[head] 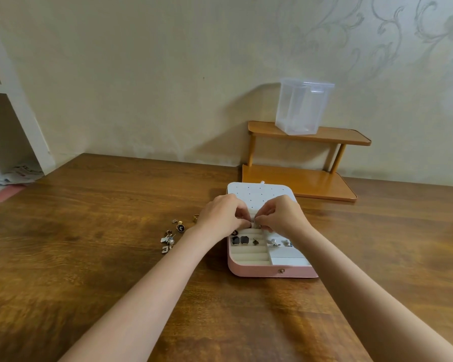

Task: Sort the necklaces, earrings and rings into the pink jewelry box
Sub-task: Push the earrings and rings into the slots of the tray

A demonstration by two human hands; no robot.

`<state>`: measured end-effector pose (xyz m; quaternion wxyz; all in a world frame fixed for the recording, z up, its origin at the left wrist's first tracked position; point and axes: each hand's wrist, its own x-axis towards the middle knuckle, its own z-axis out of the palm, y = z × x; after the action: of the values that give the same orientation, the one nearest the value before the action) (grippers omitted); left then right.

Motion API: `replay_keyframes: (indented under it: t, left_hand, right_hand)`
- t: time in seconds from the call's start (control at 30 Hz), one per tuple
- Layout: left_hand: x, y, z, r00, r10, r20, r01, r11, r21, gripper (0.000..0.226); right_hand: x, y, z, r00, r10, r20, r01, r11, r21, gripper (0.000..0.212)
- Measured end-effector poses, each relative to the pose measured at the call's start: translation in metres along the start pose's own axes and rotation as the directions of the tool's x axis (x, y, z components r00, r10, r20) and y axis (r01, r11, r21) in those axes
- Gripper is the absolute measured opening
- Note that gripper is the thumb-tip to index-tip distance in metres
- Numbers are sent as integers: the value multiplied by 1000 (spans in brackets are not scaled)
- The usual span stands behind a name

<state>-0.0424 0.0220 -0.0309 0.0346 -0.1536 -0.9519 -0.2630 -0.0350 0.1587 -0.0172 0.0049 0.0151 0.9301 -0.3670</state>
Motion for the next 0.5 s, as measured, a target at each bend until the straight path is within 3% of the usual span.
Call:
replay_keyframes:
  t: [0.27, 0.5]
  left_hand:
    - [-1, 1, -1, 1000, 16, -3, -16, 1000, 16, 9]
    - [-4, 4, 6, 998, -4, -57, 5, 1000, 25, 8]
  right_hand:
    - [-2, 3, -5, 996, -70, 61, 75, 993, -94, 8]
    - [7, -8, -2, 991, -3, 136, 40, 963, -268, 10]
